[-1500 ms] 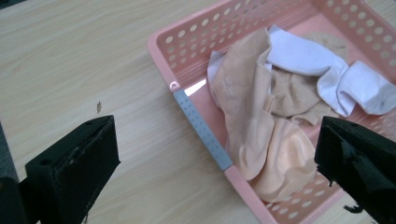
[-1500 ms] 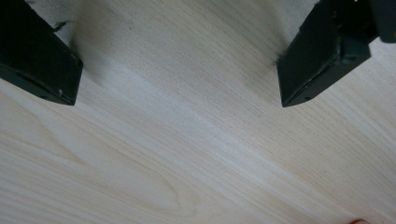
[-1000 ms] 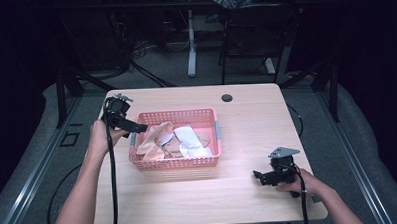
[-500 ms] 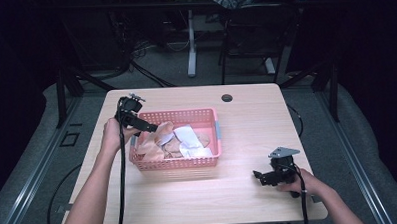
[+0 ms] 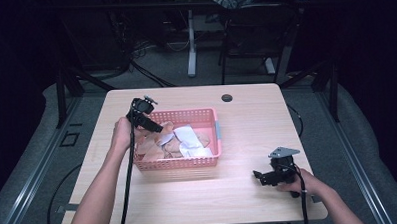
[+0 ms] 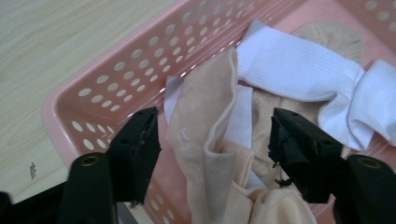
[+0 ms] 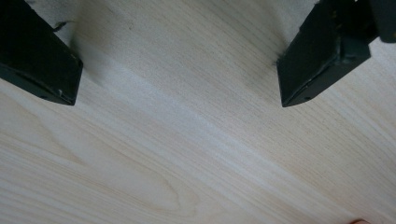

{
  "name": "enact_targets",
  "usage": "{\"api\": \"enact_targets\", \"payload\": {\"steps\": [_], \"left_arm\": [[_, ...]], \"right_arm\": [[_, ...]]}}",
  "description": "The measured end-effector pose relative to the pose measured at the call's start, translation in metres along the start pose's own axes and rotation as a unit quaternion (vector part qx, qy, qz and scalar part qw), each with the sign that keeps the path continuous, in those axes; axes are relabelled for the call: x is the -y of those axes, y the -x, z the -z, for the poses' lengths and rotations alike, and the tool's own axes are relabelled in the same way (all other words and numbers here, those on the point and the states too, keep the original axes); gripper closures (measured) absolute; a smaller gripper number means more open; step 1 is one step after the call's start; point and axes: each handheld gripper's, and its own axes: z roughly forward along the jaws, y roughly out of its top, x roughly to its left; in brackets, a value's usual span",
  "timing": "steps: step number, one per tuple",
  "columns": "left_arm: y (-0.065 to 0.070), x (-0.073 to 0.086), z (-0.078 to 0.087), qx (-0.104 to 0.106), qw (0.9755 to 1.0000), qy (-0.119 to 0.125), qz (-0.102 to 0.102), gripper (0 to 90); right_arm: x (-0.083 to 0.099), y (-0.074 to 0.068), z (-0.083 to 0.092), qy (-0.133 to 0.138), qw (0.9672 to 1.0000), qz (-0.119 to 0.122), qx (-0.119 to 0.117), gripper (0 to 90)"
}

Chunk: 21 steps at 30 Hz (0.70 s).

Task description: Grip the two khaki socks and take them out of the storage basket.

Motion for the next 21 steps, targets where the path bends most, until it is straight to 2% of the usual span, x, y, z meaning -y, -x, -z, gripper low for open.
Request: {"api": "enact_targets", "payload": {"steps": [6, 9, 14, 17, 18, 21], "left_arm": [[0.003, -0.004, -0.011, -0.010, 0.9997, -0.017, 0.009, 49.9], [0.002, -0.004, -0.015, -0.017, 0.9993, -0.030, 0.015, 64.9], [0.001, -0.002, -0.011, -0.026, 0.9992, -0.028, 0.013, 84.2], [0.002, -0.001, -0.009, -0.028, 0.9992, -0.027, 0.010, 87.1], [0.001, 0.001, -0.007, -0.030, 0.9993, -0.017, 0.012, 87.3], [0.000, 0.002, -0.001, -0.034, 0.9993, -0.008, 0.014, 87.6]], "right_arm": [[0.000, 0.000, 0.000, 0.000, 1.0000, 0.000, 0.000, 0.0], [0.000, 0.000, 0.000, 0.000, 1.0000, 0.000, 0.000, 0.0], [0.000, 0.000, 0.000, 0.000, 1.0000, 0.000, 0.000, 0.0], [0.000, 0.000, 0.000, 0.000, 1.0000, 0.000, 0.000, 0.0], [0.000, 0.000, 0.000, 0.000, 1.0000, 0.000, 0.000, 0.0], [0.000, 0.000, 0.000, 0.000, 1.0000, 0.000, 0.000, 0.0]]}}
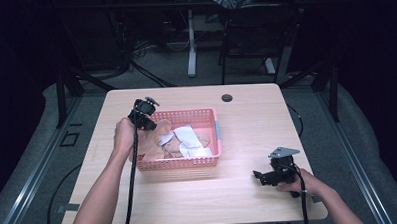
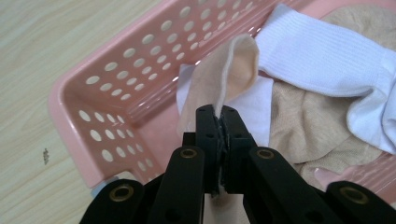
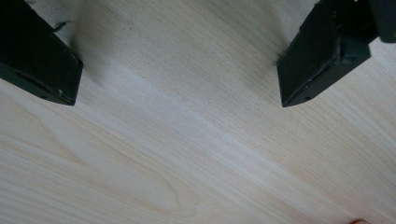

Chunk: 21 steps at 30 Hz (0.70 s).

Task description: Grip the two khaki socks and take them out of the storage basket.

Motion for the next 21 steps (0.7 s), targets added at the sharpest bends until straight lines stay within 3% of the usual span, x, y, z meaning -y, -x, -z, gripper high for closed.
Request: {"api": "enact_targets", "payload": {"steps": [8, 21], "left_arm": [[-0.002, 0.000, 0.024, -0.015, 0.9993, 0.033, 0.001, 87.7], [-0.008, -0.004, 0.055, -0.009, 0.9978, 0.066, 0.008, 87.7]], "right_arm": [[0.000, 0.000, 0.000, -0.002, 1.0000, 0.000, 0.000, 0.0], [0.000, 0.000, 0.000, -0.001, 1.0000, -0.001, 0.000, 0.0]]}}
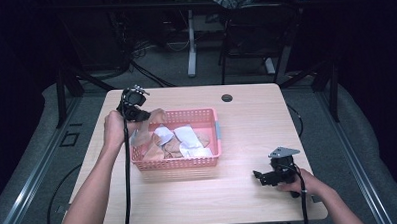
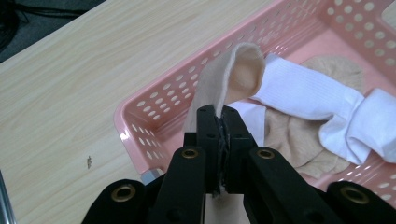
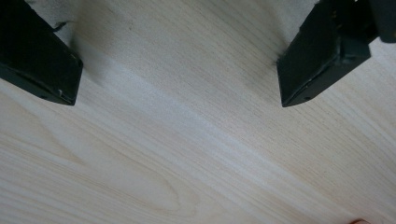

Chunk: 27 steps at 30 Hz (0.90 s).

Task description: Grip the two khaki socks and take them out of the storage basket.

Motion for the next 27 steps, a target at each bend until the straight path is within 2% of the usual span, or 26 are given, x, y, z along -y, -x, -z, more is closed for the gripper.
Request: {"api": "enact_targets", "payload": {"steps": [15, 19, 27], "left_arm": [[-0.005, -0.004, 0.019, 0.007, 0.9998, 0.019, 0.009, 87.8], [-0.007, -0.005, 0.029, 0.007, 0.9996, 0.026, 0.006, 87.8], [-0.017, -0.002, 0.047, 0.001, 0.9991, 0.039, 0.016, 87.8]], "right_arm": [[0.000, 0.000, 0.000, -0.002, 1.0000, 0.000, 0.000, 0.0], [0.000, 0.000, 0.000, 0.000, 1.0000, -0.001, -0.001, 0.0], [0.000, -0.001, 0.000, 0.000, 1.0000, -0.002, 0.000, 0.0]]}}
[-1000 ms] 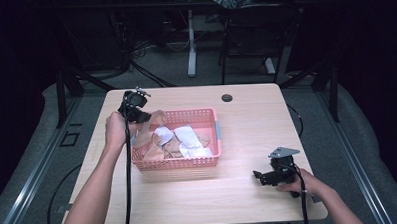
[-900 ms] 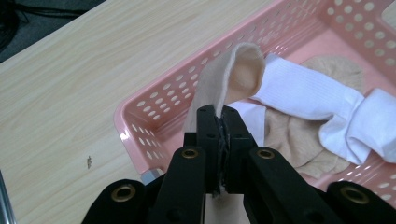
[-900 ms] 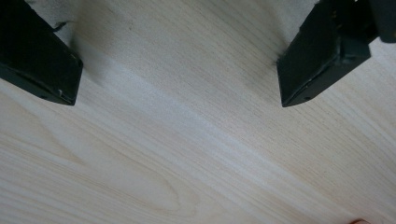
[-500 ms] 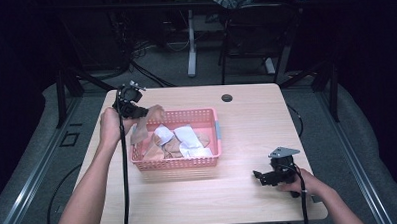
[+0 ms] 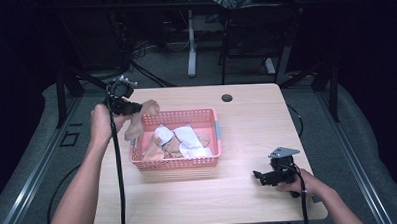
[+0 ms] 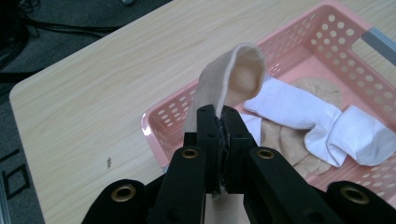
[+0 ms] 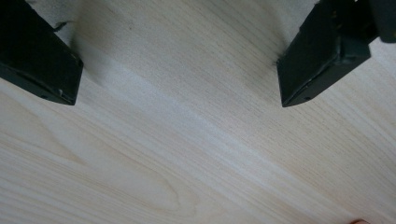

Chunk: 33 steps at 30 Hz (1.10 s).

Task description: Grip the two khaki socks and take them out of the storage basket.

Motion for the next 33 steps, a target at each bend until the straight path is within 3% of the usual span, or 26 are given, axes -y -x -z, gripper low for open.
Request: {"api": "enact_targets", "payload": {"steps": [12, 24, 33], "left_arm": [[-0.021, 0.011, 0.025, -0.020, 0.9997, 0.008, 0.010, 87.8], [-0.046, 0.032, 0.047, -0.045, 0.9982, 0.008, 0.038, 87.8], [-0.066, 0.057, 0.050, -0.058, 0.9962, -0.006, 0.064, 87.8]], "right_arm": [[0.000, 0.001, 0.000, -0.003, 1.0000, 0.002, -0.001, 0.0], [0.000, 0.000, 0.000, 0.000, 1.0000, 0.001, 0.001, 0.0], [0.000, 0.000, 0.000, 0.001, 1.0000, 0.001, 0.002, 0.0]]}}
